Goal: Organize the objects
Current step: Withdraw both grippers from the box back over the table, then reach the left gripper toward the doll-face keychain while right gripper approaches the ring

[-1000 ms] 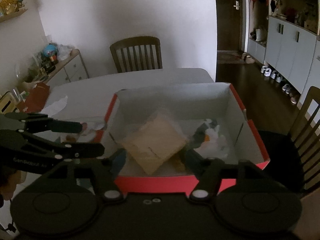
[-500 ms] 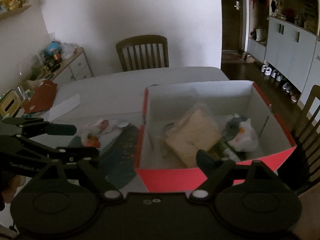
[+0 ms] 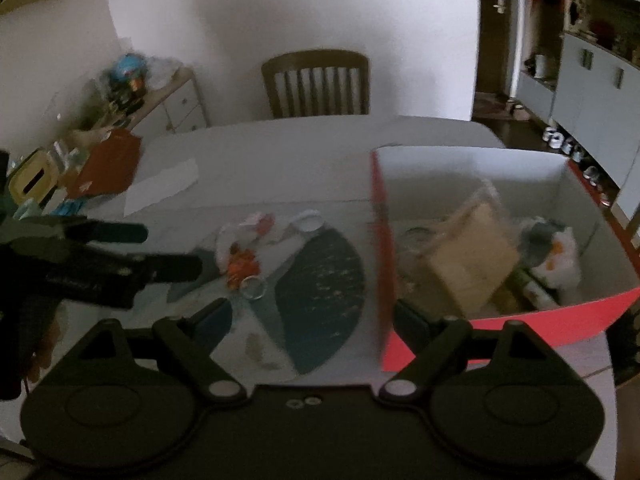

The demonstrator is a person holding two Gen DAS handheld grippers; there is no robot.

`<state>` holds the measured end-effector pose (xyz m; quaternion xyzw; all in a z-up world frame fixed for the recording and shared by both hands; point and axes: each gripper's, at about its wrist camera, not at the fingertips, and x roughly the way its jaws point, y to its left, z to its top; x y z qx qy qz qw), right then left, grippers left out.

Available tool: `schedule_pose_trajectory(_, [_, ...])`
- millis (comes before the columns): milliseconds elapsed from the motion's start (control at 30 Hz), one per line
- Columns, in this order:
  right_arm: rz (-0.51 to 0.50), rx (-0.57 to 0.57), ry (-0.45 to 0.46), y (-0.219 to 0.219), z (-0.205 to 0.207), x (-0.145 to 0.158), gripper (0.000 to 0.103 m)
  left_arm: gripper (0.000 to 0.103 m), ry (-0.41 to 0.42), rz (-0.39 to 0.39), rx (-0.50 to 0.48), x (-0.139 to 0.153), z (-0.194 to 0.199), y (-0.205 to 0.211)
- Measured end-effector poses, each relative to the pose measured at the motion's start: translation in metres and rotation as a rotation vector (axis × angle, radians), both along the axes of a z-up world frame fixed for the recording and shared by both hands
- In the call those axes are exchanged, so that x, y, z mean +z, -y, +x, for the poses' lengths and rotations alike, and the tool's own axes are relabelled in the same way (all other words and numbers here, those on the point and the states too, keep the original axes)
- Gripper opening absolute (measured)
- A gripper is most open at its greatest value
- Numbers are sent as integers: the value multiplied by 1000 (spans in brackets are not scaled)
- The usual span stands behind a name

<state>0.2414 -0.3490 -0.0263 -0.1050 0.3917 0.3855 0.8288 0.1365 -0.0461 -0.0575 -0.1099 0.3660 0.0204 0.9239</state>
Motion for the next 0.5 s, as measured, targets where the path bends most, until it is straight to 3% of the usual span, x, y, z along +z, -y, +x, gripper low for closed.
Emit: schedule_pose_trajectory(500, [-129, 93, 8, -73, 0, -44, 87, 103, -50, 36, 38, -40, 21, -54])
